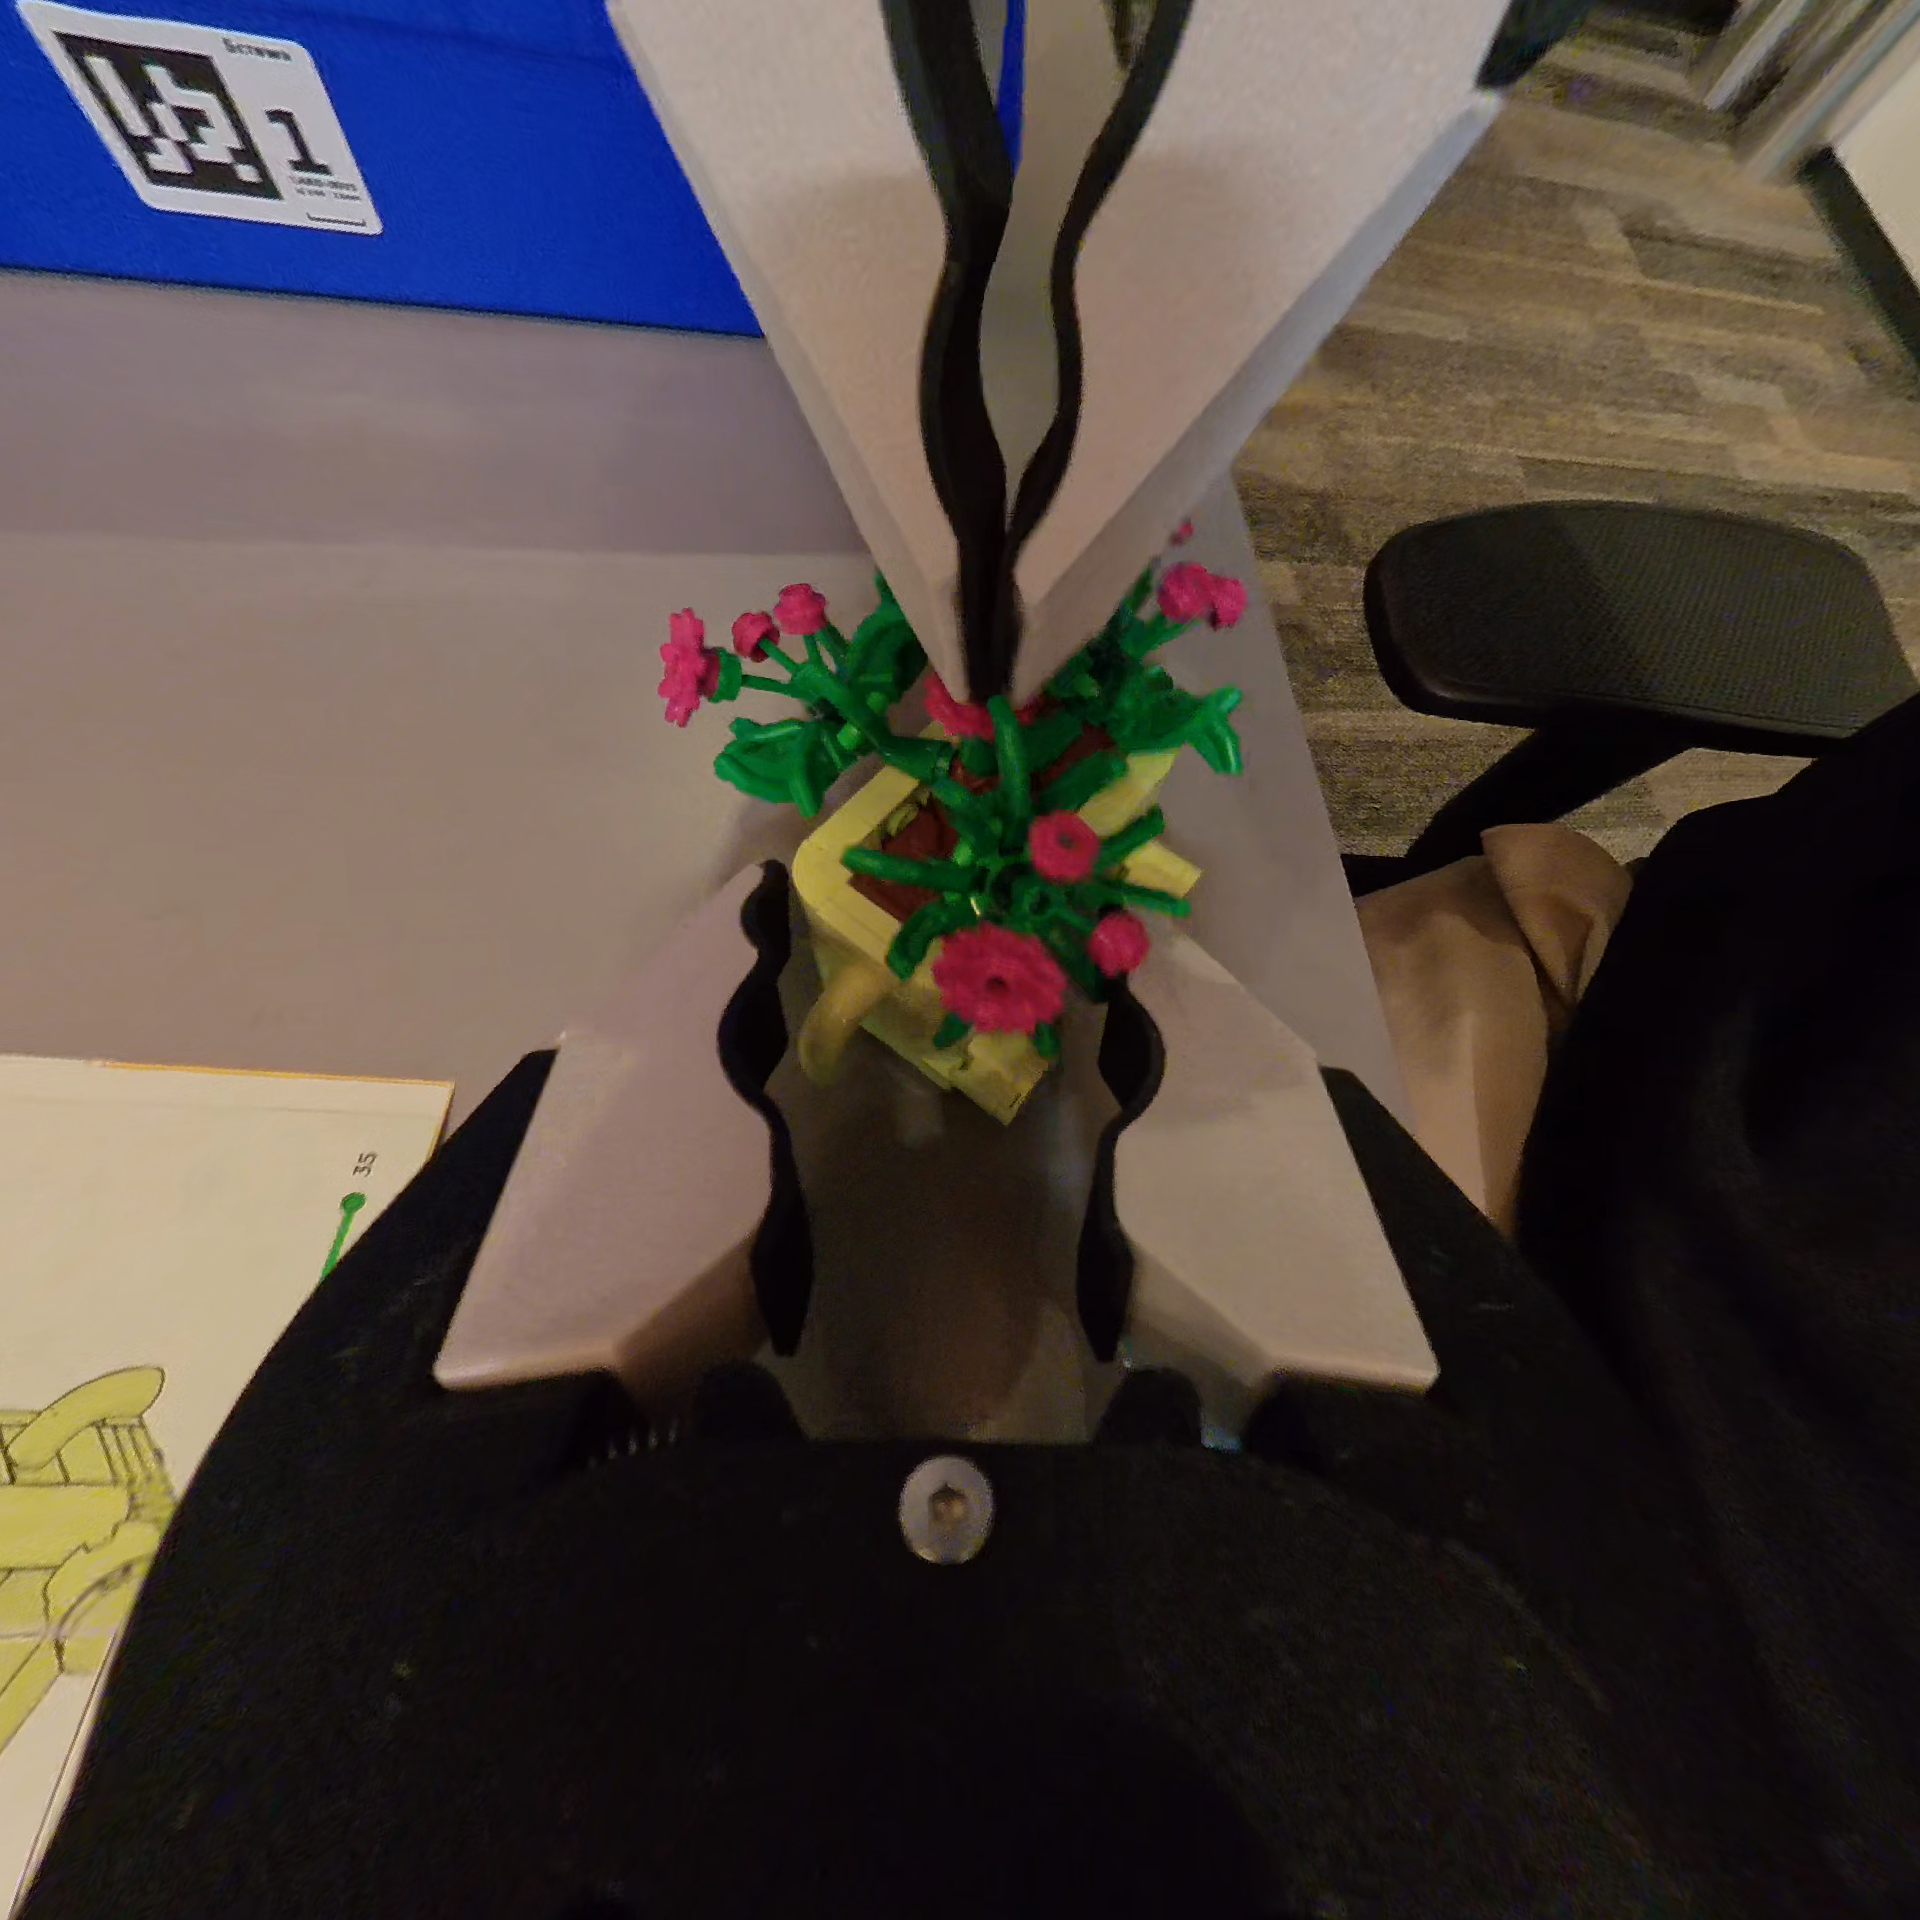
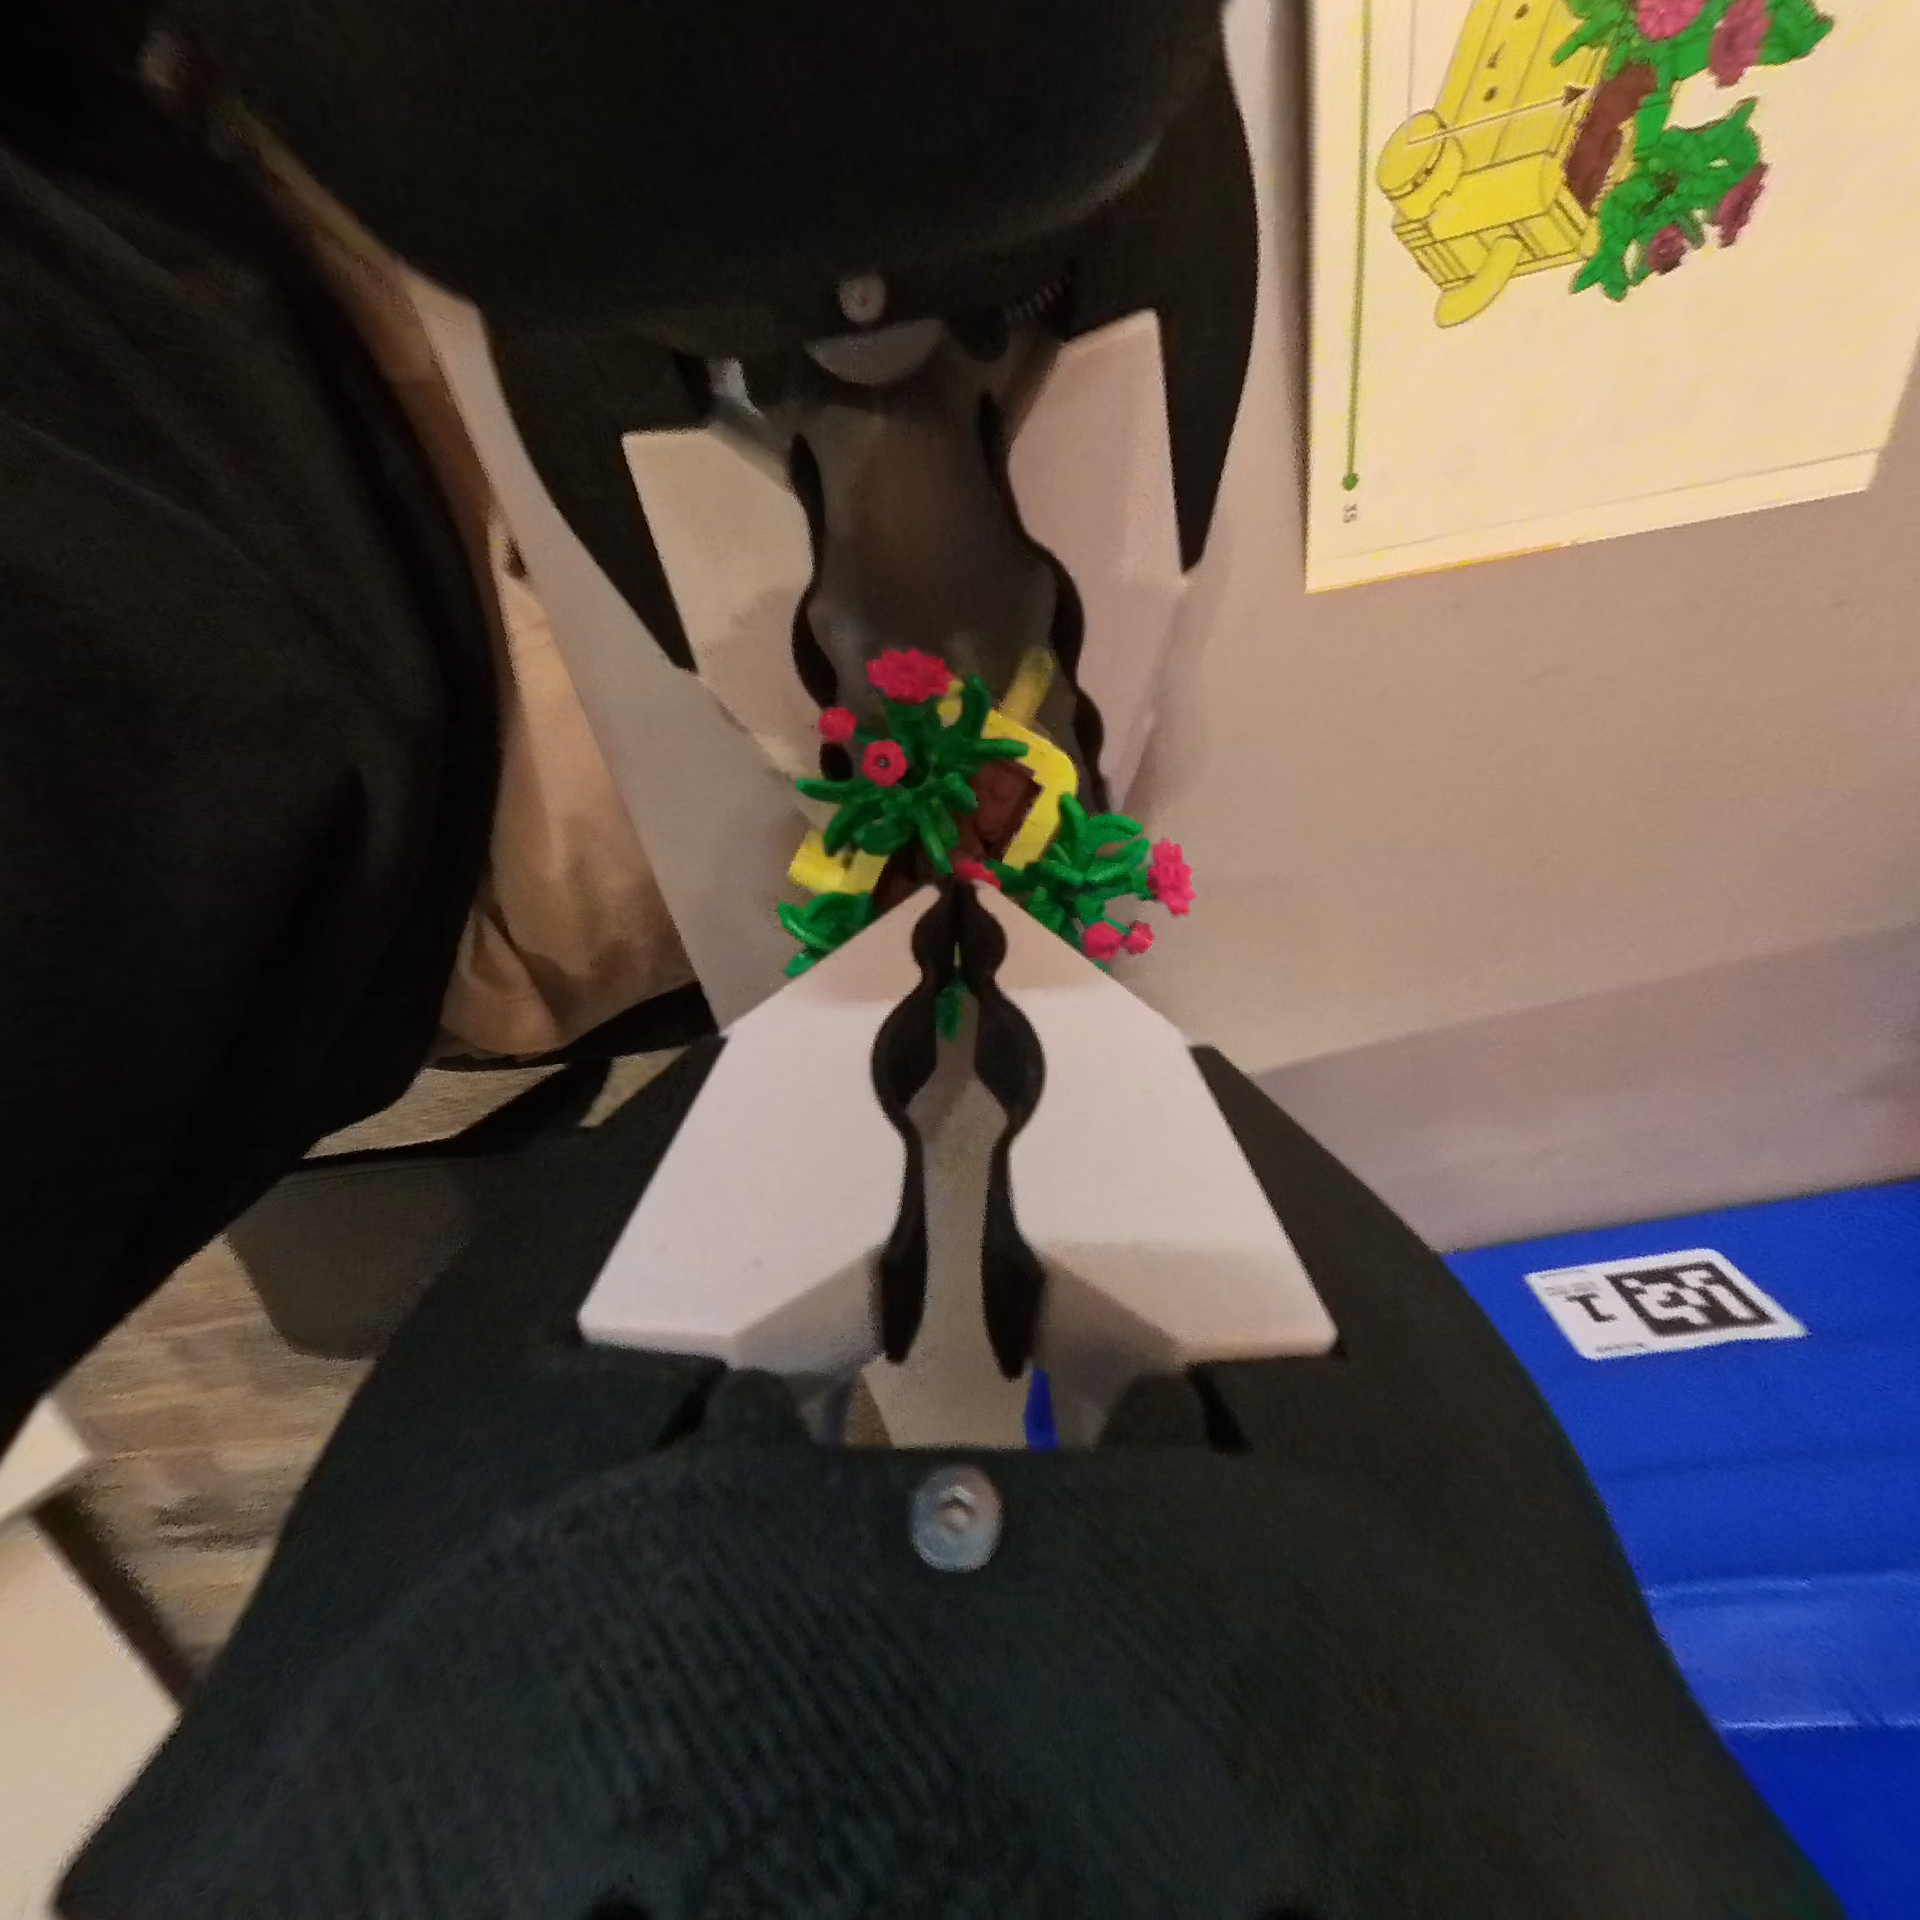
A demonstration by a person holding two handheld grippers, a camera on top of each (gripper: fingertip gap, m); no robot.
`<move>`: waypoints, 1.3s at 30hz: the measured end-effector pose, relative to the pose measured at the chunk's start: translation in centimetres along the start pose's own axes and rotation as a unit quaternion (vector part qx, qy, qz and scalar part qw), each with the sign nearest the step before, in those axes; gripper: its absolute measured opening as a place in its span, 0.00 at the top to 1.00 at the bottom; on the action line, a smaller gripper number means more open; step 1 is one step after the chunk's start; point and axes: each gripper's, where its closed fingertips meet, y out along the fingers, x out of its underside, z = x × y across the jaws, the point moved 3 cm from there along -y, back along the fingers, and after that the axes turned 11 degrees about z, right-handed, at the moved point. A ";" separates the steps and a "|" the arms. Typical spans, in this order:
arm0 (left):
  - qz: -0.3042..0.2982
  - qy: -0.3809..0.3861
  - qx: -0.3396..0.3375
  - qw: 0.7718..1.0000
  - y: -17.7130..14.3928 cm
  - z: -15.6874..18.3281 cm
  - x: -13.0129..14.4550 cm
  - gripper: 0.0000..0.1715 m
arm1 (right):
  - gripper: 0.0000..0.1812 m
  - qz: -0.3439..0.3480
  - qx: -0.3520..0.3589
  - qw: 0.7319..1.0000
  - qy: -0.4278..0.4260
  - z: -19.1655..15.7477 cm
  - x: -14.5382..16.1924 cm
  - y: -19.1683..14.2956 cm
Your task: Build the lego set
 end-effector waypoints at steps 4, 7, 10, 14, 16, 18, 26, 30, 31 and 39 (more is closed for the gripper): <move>0.013 0.008 -0.040 0.999 -0.8 0.1 0.2 0.60 | 1.00 0.012 0.030 0.999 -0.022 -0.5 -0.2 0.1; 0.037 -0.017 -0.051 0.998 -1.2 0.6 0.0 0.62 | 1.00 0.037 0.034 0.999 -0.019 -1.0 -0.6 0.5; 0.038 -0.018 -0.049 0.998 -1.2 1.2 0.1 0.68 | 1.00 0.051 0.037 0.998 -0.025 -1.3 -0.6 0.5; 0.032 -0.020 -0.035 0.999 -1.1 1.6 0.3 0.69 | 1.00 0.066 0.026 0.997 -0.026 -1.7 -0.5 0.6; 0.032 -0.024 -0.027 0.999 -1.1 1.6 0.3 0.70 | 1.00 0.074 0.019 0.997 -0.023 -1.8 -0.4 0.5; 0.030 -0.019 -0.029 0.999 -1.1 1.7 0.4 0.71 | 1.00 0.086 0.014 0.996 -0.018 -1.9 -0.4 0.6; 0.018 0.031 -0.067 0.997 -1.1 2.0 0.7 0.71 | 0.99 0.151 -0.013 0.987 0.054 -2.6 -0.4 0.3; 0.014 0.041 -0.074 0.996 -1.0 2.0 0.7 0.71 | 0.99 0.157 -0.010 0.985 0.068 -2.7 -0.7 0.1; 0.013 0.044 -0.076 0.996 -1.0 2.0 0.7 0.71 | 0.99 0.149 -0.006 0.987 0.066 -2.7 -0.5 0.2; 0.001 0.056 -0.087 0.995 -0.8 2.0 0.9 0.70 | 1.00 0.094 0.028 0.994 0.048 -2.9 -0.3 0.7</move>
